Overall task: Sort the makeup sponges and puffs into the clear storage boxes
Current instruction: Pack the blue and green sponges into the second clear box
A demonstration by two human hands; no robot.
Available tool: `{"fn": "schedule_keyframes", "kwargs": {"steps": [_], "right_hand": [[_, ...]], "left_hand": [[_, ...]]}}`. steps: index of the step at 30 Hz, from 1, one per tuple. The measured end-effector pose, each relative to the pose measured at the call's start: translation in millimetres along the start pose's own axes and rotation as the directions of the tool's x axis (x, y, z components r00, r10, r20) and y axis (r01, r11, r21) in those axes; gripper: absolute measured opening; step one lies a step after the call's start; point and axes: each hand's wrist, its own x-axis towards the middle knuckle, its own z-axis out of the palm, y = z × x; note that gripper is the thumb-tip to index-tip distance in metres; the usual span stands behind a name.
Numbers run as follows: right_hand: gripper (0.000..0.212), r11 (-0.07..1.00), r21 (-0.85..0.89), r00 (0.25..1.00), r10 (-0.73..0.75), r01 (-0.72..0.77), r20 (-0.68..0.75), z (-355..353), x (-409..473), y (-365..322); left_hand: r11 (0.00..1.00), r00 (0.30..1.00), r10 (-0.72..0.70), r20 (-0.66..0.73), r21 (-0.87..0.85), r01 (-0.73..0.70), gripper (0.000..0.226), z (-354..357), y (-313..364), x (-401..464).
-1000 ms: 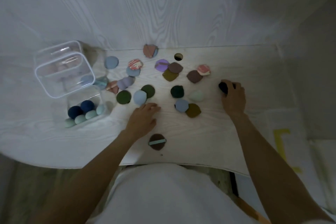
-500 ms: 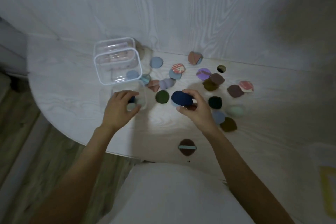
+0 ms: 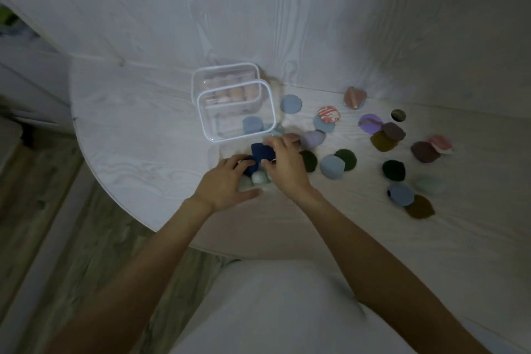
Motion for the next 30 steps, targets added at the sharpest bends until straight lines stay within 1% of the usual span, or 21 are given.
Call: {"fn": "schedule_keyframes", "kwargs": {"steps": [2, 3, 5, 9, 10, 11, 13, 15, 17, 20, 21, 23, 24, 25, 26, 28, 29, 30], "right_hand": [[0.026, 0.963, -0.248, 0.993, -0.091, 0.106, 0.071, 9.6, 1.9, 2.9], [0.023, 0.933, -0.334, 0.989, -0.105, 0.133, 0.103, 13.4, 2.8, 3.8], [0.017, 0.900, -0.409, 0.986, -0.110, 0.151, 0.123, 18.1, 4.4, 4.3], [0.011, 0.849, -0.510, 0.990, -0.095, 0.137, 0.107, 21.4, 8.8, -1.5], [0.007, 0.843, -0.520, 0.989, -0.085, 0.136, 0.121, 20.7, 9.9, -3.6], [0.003, 0.848, -0.511, 0.984, -0.067, 0.143, 0.164, 20.5, 12.2, -5.1], [0.009, 0.842, -0.505, 0.967, -0.069, 0.187, 0.243, 19.2, 15.9, -7.9], [0.007, 0.849, -0.487, 0.969, -0.105, 0.206, 0.226, 16.3, 16.5, -11.1], [0.022, 0.856, -0.478, 0.977, -0.129, 0.196, 0.170, 12.0, 14.0, -12.3], [0.028, 0.841, -0.505, 0.973, -0.098, 0.192, 0.208, 3.3, 14.6, -14.4], [0.027, 0.870, -0.461, 0.981, -0.120, 0.178, 0.153, -2.1, 15.1, -11.5], [0.017, 0.941, -0.318, 0.988, -0.144, 0.120, -0.054, -19.9, 15.0, -4.4], [0.014, 0.959, -0.273, 0.982, -0.118, 0.074, -0.150, -27.8, 16.5, 7.5], [0.016, 0.964, -0.267, 0.978, -0.064, 0.009, -0.200, -36.2, 18.9, 20.1], [0.023, 0.956, -0.288, 0.978, -0.013, -0.049, -0.208, -42.4, 21.9, 34.9], [0.043, 0.920, -0.382, 0.992, 0.043, -0.086, -0.121, -49.1, 30.3, 62.9], [0.047, 0.897, -0.432, 0.996, 0.073, -0.089, -0.052, -50.1, 33.0, 72.1], [0.047, 0.876, -0.476, 0.996, 0.093, -0.082, 0.000, -49.2, 35.5, 79.4]], "left_hand": [[0.999, 0.999, 0.035, -0.028, -0.011, -0.035, 0.073, 6.0, -5.6, -1.5], [0.999, 0.998, 0.041, -0.044, -0.021, -0.042, 0.069, 8.8, -7.4, -0.7], [0.998, 0.997, 0.045, -0.063, -0.045, -0.048, 0.066, 11.9, -7.6, 1.1], [0.995, 0.994, 0.050, -0.098, -0.079, -0.058, 0.065, 14.1, -12.8, 1.6], [0.994, 0.993, 0.049, -0.105, -0.088, -0.059, 0.065, 14.7, -13.7, 1.2], [0.993, 0.993, 0.055, -0.108, -0.096, -0.066, 0.066, 15.3, -14.2, 1.0], [0.991, 0.992, 0.070, -0.107, -0.104, -0.081, 0.068, 16.0, -14.7, 1.1], [0.990, 0.991, 0.078, -0.106, -0.111, -0.090, 0.070, 16.4, -14.5, 1.6], [0.990, 0.991, 0.071, -0.113, -0.113, -0.084, 0.075, 16.8, -12.0, 2.5], [0.996, 0.991, 0.056, -0.121, -0.065, -0.064, 0.079, 16.3, -8.0, 3.9], [0.997, 0.991, 0.058, -0.119, -0.045, -0.064, 0.079, 16.3, -7.1, 4.1], [0.998, 0.994, 0.057, -0.098, -0.017, -0.059, 0.079, 16.6, -7.1, 4.7], [0.999, 0.995, 0.050, -0.085, -0.014, -0.052, 0.079, 17.1, -7.7, 4.6], [0.999, 0.996, 0.047, -0.074, -0.015, -0.048, 0.079, 17.5, -8.4, 4.5], [0.999, 0.997, 0.044, -0.068, -0.020, -0.045, 0.080, 18.1, -8.9, 4.2], [0.999, 0.998, 0.030, -0.058, -0.023, -0.031, 0.083, 18.3, -9.5, 3.9], [1.000, 0.999, 0.024, -0.049, -0.010, -0.024, 0.086, 17.9, -9.7, 4.1], [1.000, 0.999, 0.018, -0.038, 0.010, -0.018, 0.088, 17.3, -9.6, 5.0]]}}
